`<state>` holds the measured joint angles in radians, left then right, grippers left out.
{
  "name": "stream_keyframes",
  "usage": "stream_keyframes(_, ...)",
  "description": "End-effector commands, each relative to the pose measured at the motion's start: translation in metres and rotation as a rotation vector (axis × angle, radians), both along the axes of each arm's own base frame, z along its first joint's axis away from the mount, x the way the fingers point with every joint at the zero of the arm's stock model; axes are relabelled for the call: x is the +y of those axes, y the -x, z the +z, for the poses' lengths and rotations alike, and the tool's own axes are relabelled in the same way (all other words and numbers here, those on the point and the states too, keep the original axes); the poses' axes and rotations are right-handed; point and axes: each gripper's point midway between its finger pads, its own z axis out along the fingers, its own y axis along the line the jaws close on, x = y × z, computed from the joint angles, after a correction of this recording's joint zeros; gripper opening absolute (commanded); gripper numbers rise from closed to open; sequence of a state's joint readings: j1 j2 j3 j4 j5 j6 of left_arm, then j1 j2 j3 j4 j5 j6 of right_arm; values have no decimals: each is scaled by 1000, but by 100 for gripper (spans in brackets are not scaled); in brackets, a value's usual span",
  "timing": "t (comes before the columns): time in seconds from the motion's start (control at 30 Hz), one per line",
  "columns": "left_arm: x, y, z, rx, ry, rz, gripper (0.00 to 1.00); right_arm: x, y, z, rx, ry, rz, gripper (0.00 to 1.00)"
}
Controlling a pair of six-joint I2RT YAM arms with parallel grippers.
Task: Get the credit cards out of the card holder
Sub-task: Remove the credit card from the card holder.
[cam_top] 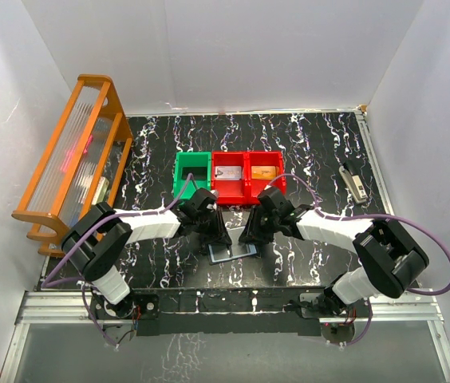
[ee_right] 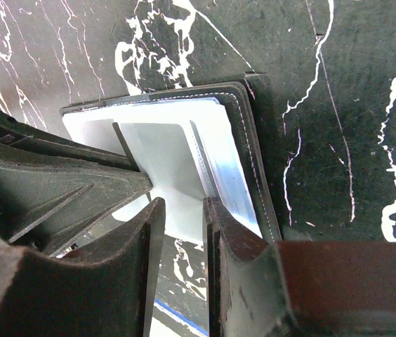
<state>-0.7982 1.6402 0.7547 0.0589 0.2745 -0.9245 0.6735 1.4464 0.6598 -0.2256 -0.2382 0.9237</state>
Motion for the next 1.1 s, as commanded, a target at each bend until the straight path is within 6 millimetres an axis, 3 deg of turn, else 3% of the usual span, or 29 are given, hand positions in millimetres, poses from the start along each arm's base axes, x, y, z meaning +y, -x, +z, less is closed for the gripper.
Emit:
stream_keyframes(0.0, 4, 4, 0, -4, -11, 5, 5, -11, 11, -24, 39, 62, -9, 27)
stream_keyframes(0.03, 4, 3, 3, -10, -11, 7, 0, -11, 11, -24, 39, 65, -10, 27)
stream_keyframes(0.5, 29, 12, 6, -39, -80, 10, 0, -18, 6, -29, 32, 115, -22, 27)
stream_keyframes(0.63, 26, 12, 7, -41, -55, 11, 0, -14, 5, -25, 23, 95, -11, 27)
stream_keyframes(0.67, 24, 11, 8, -43, -43, 9, 2, -13, 6, -25, 25, 90, -7, 27)
stream_keyframes(0.83, 7, 4, 21, -62, 49, 20, 33, -12, 7, -24, 28, 81, -6, 27)
stream_keyframes(0.93, 2, 3, 25, -60, 86, 32, 39, -12, 7, -24, 29, 76, -7, 27)
stream_keyframes(1.07, 6, 7, 10, -16, 44, 45, 39, -11, 8, -24, 32, 67, -4, 28)
